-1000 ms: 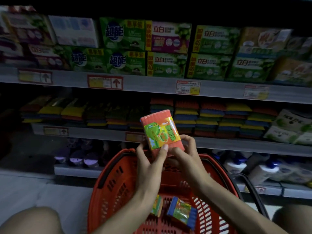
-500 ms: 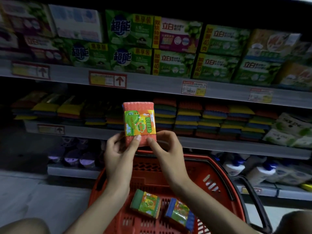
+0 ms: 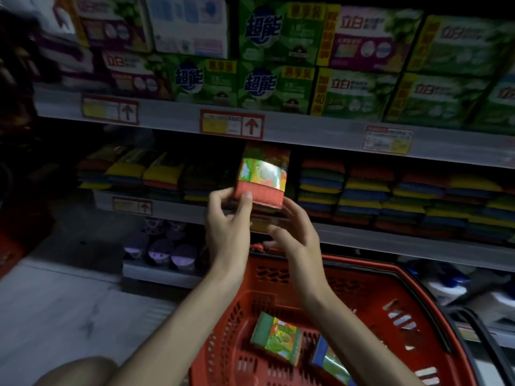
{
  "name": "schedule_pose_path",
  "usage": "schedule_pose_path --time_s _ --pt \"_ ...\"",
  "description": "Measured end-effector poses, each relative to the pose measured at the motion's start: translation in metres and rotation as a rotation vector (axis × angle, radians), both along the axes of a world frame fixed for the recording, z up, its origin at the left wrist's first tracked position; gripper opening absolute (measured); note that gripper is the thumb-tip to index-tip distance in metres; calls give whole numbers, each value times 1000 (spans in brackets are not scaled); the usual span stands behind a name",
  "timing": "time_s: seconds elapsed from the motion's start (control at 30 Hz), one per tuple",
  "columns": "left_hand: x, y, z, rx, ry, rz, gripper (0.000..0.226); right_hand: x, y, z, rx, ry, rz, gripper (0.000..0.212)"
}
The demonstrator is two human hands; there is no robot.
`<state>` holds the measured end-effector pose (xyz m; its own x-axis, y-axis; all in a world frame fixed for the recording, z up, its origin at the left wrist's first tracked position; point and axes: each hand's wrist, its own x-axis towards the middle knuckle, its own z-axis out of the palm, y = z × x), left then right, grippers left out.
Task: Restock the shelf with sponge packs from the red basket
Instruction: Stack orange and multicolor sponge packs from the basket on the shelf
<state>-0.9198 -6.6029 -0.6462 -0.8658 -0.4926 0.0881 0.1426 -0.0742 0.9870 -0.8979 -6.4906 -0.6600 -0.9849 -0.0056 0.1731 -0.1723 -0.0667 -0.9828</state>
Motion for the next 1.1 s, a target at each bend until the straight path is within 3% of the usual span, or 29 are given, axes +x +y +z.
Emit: schedule_pose_path --time_s 0.27,0.4,0.53,0.63,1.1 --pt "-22 7 2 83 -76 -189 42 -22 10 11 -75 -30 -32 69" --pt "-32 8 5 116 -95 -190 44 -33 18 11 -26 -77 -61 67" --pt "-38 12 2 149 -117 -195 43 -40 22 14 -35 -135 -68 80" --pt "-42 15 -1 150 -135 -189 47 -42 21 16 -97 -172 -52 71" --pt "-50 21 -1 66 -135 -136 52 -40 14 20 -59 -174 -126 70"
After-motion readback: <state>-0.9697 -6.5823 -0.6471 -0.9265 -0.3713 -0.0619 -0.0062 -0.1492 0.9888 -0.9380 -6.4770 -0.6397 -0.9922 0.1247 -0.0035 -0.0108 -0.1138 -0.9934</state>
